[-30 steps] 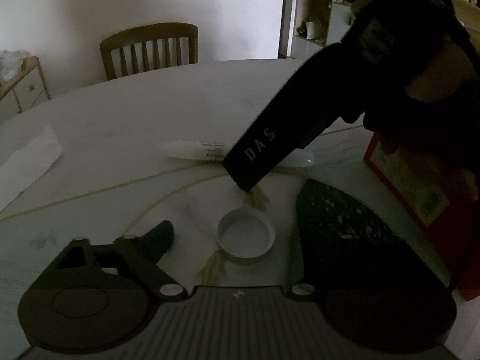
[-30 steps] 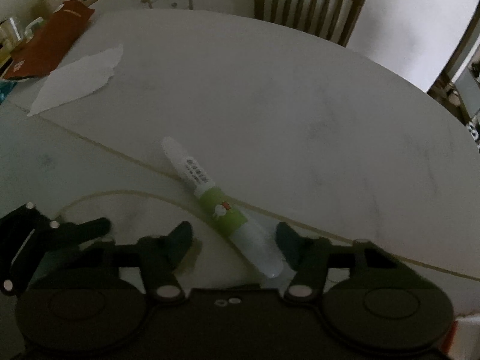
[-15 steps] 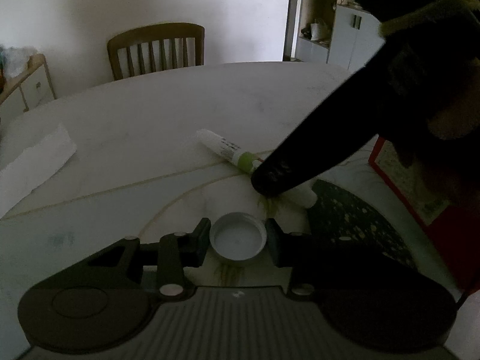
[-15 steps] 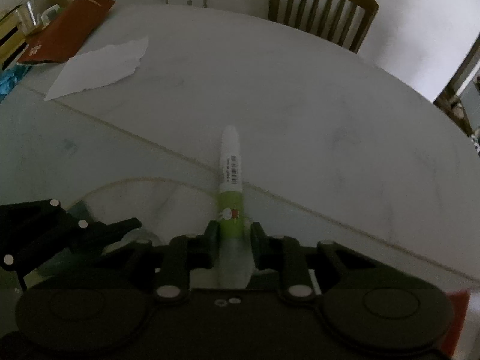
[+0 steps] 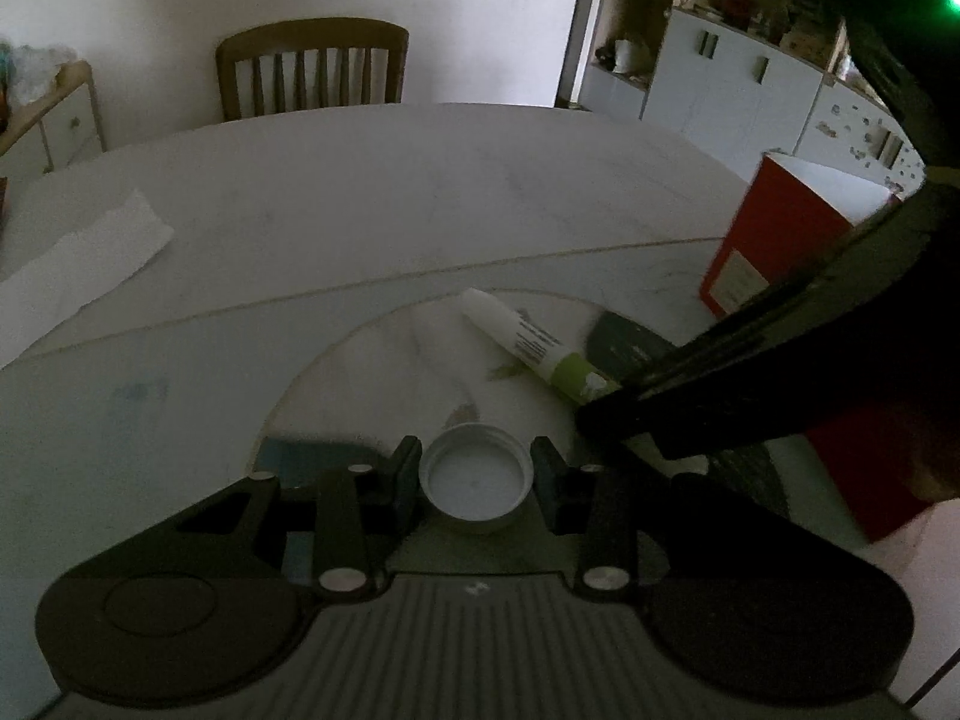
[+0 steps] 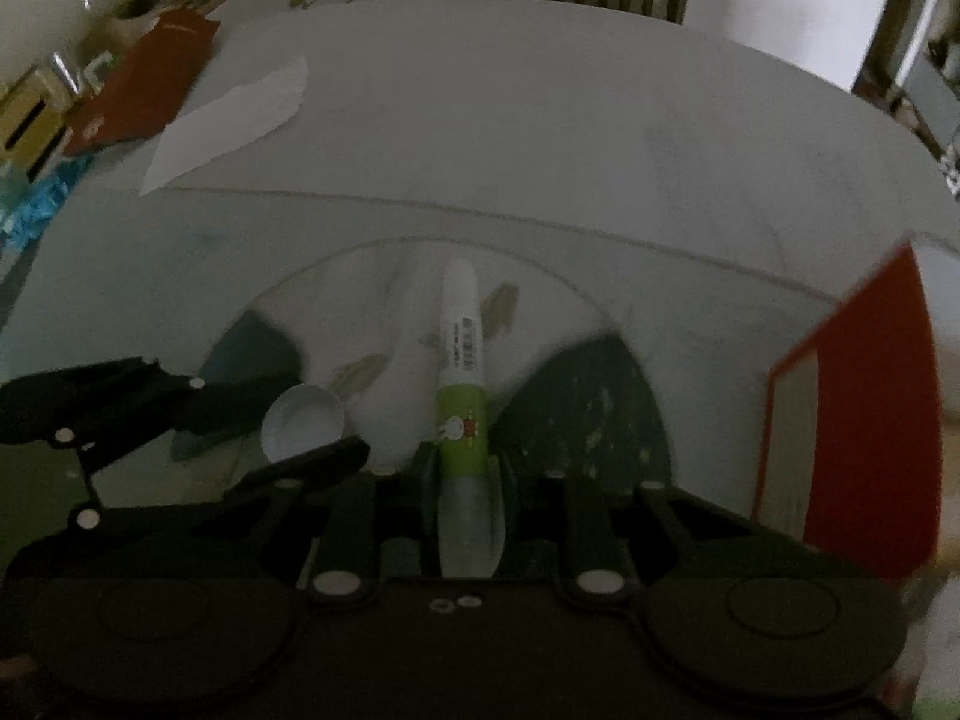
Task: Organize objects
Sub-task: 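Carry the tube and white cap with both tools over the red box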
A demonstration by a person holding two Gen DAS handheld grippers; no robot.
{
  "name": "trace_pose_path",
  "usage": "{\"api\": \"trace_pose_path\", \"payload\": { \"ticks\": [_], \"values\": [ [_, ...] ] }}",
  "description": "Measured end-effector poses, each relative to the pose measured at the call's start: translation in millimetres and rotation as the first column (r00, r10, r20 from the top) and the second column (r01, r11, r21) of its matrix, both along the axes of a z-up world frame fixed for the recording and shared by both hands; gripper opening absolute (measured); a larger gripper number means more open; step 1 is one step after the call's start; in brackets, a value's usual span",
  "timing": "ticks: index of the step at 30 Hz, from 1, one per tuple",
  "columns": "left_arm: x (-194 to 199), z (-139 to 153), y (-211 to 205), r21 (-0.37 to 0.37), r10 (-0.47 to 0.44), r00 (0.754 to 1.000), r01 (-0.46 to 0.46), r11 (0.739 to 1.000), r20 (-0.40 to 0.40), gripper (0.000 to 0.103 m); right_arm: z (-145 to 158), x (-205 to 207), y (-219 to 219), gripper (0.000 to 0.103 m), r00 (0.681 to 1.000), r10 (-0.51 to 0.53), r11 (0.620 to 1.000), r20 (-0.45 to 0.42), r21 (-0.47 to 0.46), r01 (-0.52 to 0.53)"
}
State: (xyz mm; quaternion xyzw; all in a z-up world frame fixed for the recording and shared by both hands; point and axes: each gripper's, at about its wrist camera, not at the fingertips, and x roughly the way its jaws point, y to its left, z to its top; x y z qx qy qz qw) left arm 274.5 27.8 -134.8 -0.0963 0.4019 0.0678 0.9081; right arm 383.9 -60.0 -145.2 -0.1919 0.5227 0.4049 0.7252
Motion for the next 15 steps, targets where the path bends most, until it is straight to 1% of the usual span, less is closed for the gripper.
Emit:
{"api": "trace_pose_path", "payload": {
  "ticks": [5,8,15],
  "values": [
    [-12.1,5.6,-7.1,-0.025,-0.015,1.000,0.014,1.000,-0.009,0.038,10.7,-14.0,-20.2,0.021,0.998,-0.051,0.997,-0.032,0.050,0.053],
    [-19.6,13.6,-12.0,-0.009,-0.035,0.999,0.035,0.999,0.005,0.038,19.7,-18.9,-34.6,0.021,0.996,-0.077,0.993,-0.055,0.089,0.082],
    [-36.6,36.1,-25.5,-0.025,-0.054,0.998,0.054,0.998,0.029,0.038,34.5,-30.0,-65.4,0.021,0.990,-0.122,0.982,-0.073,0.139,0.131]
  ]
}}
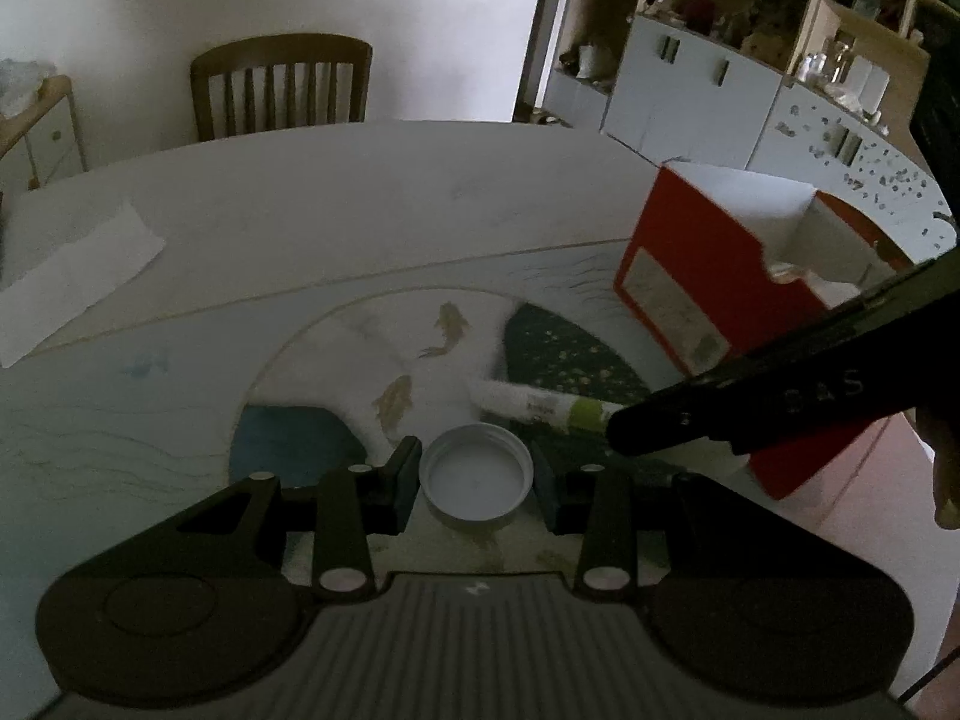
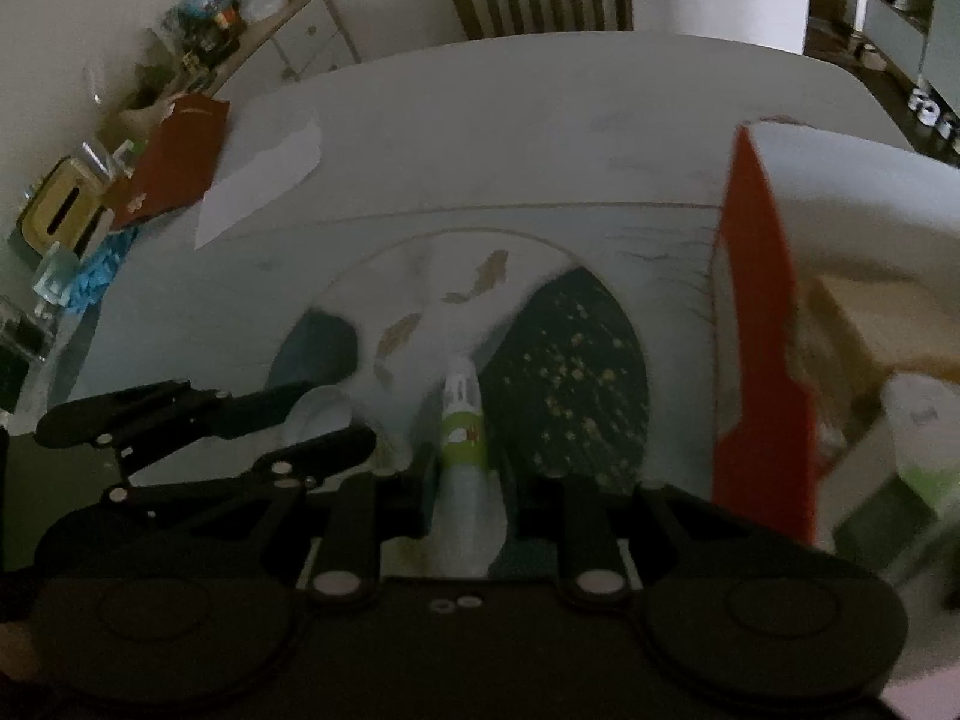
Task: Organize objects
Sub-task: 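Carry the tube and white cap with both tools over the red box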
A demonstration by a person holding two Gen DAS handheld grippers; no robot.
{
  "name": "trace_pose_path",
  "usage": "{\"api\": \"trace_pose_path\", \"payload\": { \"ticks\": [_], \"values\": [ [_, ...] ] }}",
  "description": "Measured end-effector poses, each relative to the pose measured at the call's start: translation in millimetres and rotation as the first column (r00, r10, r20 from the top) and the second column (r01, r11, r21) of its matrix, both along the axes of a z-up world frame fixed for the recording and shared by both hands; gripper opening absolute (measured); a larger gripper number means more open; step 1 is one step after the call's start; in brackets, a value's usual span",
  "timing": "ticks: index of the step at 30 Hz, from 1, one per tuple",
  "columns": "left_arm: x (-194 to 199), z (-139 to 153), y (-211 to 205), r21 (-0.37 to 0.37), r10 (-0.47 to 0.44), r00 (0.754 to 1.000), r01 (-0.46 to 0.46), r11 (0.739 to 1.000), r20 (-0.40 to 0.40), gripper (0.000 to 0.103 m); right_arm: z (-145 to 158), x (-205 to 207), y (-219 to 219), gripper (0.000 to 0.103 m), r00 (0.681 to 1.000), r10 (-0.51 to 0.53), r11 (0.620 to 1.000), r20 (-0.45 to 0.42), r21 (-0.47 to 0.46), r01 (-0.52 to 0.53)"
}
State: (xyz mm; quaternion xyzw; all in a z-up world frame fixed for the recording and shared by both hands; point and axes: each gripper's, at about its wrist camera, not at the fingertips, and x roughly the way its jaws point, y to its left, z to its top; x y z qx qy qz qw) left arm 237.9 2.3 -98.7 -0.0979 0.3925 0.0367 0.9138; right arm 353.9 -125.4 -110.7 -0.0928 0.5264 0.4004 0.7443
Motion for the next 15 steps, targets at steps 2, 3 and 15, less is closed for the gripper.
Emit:
{"api": "trace_pose_path", "payload": {
  "ticks": [2,3,15],
  "values": [
    [-5.0,3.3,-3.0,-0.007,0.004,1.000,-0.004,1.000,0.002,0.038,2.8,-2.2,-8.6,0.021,1.000,-0.014,1.000,-0.009,0.014,0.014],
    [-7.3,4.7,-4.5,-0.013,0.007,1.000,-0.007,1.000,0.003,0.038,4.3,-2.8,-12.8,0.021,1.000,-0.020,1.000,-0.014,0.022,0.020],
    [-21.8,20.5,-28.4,-0.020,0.012,1.000,-0.012,1.000,0.014,0.038,28.8,-5.3,-52.9,0.017,0.998,-0.063,0.994,0.007,0.085,0.063]
  ]
}}
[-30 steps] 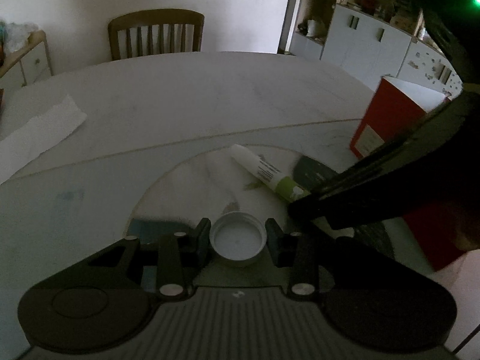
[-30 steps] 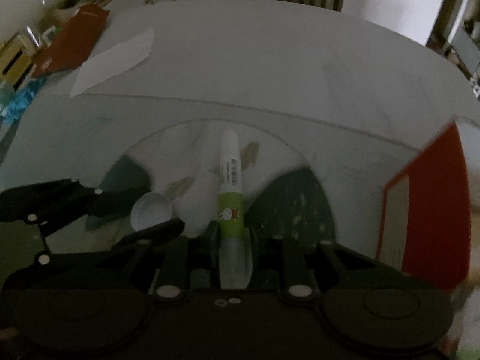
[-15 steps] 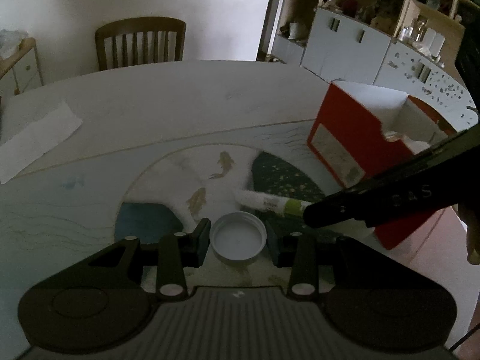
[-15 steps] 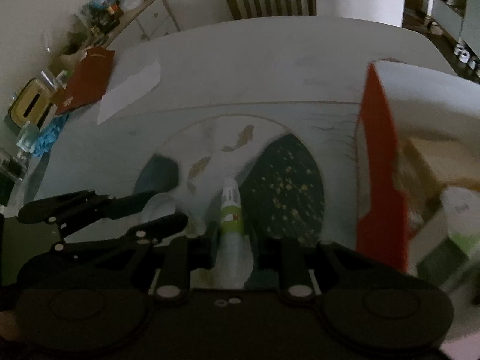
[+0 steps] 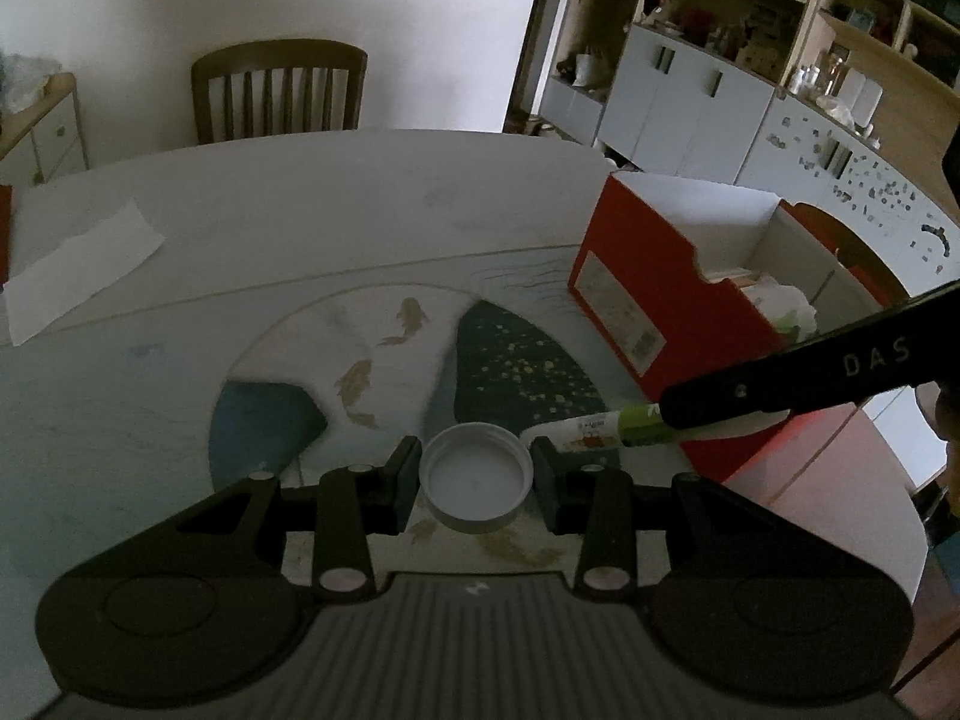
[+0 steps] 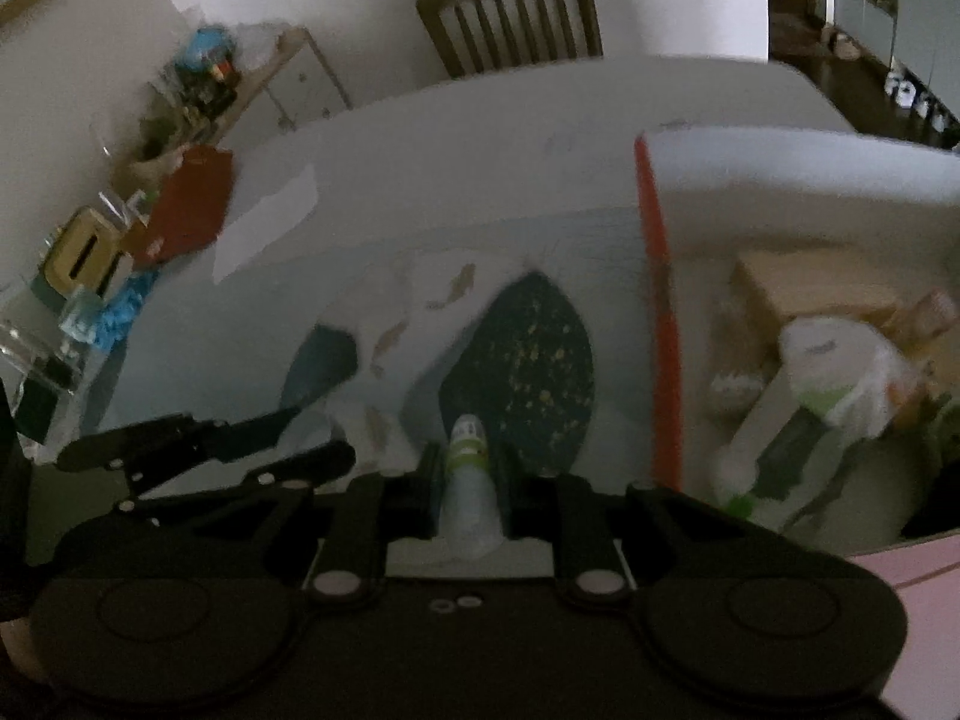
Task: Organize objects
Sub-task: 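Carry the tube and white cap with both tools over the red box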
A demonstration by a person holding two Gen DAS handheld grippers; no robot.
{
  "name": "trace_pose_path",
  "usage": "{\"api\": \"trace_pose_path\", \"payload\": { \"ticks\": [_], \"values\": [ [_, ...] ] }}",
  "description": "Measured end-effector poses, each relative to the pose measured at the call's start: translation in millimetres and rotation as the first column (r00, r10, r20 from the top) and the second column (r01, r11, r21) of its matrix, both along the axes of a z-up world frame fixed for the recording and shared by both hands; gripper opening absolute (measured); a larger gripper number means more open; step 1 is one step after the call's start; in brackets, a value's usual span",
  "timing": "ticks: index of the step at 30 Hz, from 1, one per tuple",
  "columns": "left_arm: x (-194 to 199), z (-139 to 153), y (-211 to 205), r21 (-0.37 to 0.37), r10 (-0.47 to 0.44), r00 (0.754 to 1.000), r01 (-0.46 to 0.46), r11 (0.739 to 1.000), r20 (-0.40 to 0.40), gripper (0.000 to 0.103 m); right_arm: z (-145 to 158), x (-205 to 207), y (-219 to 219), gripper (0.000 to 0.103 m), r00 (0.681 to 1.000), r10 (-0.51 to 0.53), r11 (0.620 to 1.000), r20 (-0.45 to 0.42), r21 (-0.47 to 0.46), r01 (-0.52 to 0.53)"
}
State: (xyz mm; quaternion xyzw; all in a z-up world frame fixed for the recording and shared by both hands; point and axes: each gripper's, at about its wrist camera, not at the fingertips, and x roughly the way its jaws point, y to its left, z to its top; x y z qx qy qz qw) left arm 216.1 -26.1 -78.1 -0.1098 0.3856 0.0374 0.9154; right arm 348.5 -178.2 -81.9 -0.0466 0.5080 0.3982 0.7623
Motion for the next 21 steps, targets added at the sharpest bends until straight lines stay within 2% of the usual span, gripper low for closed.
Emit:
{"api": "trace_pose_path", "payload": {
  "ticks": [10,21],
  "values": [
    [7.4,32.3,-22.8,0.009,-0.059,0.997,0.059,0.998,0.048,0.038,39.8,8.1,-40.8,0.017,0.995,-0.073,0.993,0.066,0.100,0.066],
    [36.0,60.4,-63.2,0.045,-0.140,0.986,0.137,0.990,0.087,0.038,55.7,27.3,-91.4,0.017,0.978,-0.167,0.978,0.122,0.150,0.149]
  ]
}}
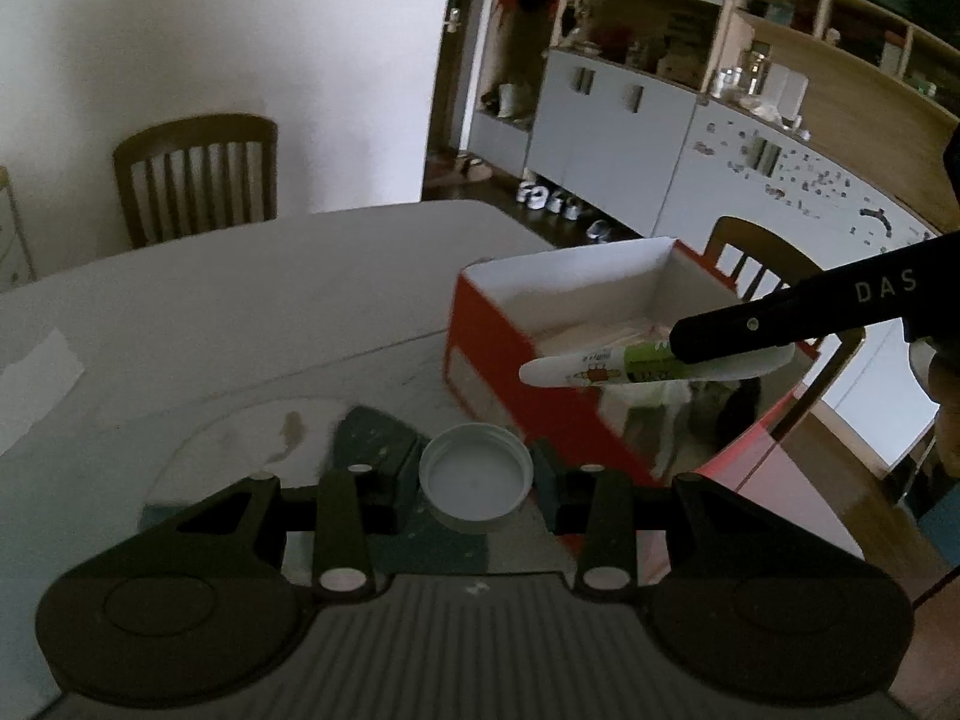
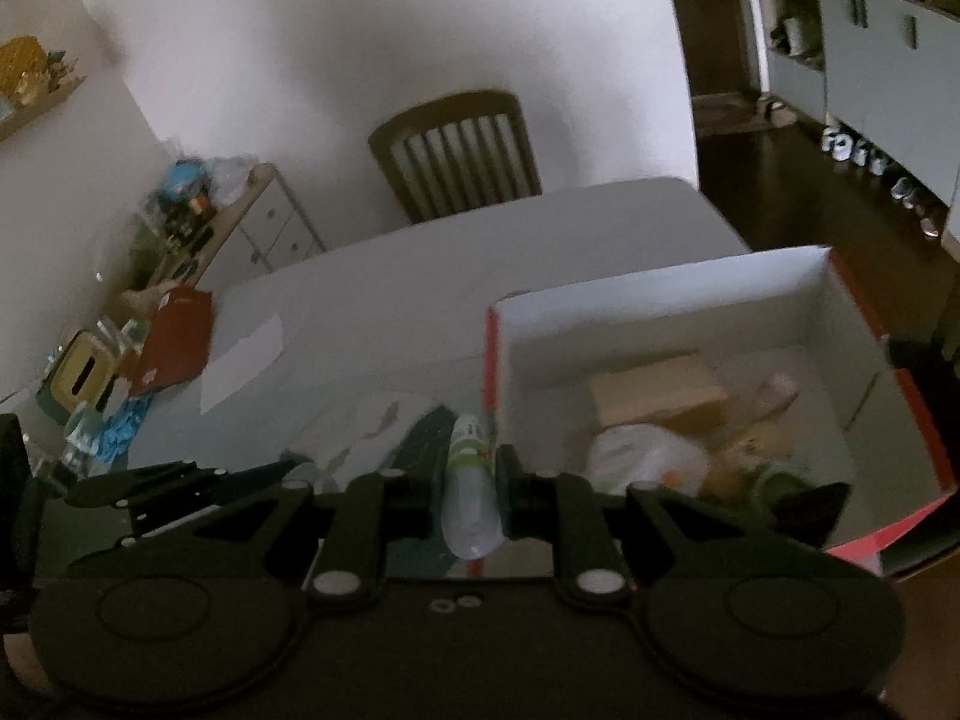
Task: Organize objects
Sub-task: 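Carry the tube and white cap with both tools over the red box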
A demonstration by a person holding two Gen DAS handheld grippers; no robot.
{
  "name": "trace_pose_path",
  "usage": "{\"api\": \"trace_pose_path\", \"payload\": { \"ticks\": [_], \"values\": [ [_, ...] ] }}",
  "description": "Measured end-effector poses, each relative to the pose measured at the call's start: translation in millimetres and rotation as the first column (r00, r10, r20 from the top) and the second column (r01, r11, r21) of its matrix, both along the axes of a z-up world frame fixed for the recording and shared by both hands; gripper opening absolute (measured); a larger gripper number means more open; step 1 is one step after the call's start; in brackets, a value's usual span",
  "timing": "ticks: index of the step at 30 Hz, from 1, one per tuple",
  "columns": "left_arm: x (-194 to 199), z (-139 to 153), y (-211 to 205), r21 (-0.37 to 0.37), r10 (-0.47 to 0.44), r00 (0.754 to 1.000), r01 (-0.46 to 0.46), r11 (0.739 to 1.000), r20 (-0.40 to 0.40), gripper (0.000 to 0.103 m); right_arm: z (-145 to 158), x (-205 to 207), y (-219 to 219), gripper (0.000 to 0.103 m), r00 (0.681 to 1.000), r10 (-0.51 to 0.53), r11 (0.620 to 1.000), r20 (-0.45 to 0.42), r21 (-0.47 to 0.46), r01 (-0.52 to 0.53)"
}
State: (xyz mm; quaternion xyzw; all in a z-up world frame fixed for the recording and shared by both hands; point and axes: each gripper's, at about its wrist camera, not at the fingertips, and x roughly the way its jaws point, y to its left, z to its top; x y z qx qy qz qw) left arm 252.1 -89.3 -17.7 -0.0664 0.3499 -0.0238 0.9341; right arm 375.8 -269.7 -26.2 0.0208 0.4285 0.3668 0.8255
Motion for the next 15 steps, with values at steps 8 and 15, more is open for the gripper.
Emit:
{"api": "trace_pose_path", "payload": {
  "ticks": [8,15],
  "values": [
    [24.2,9.2,-35.6,0.025,-0.055,0.998,0.055,0.998,0.008,0.038,0.2,17.5,-39.8,0.017,0.998,-0.068,0.997,0.018,0.022,0.068],
    [48.4,9.0,-73.1,0.050,-0.111,0.994,0.111,0.993,-0.005,0.038,-5.5,35.8,-72.9,0.017,0.992,-0.126,0.992,0.031,0.016,0.125]
  ]
}}
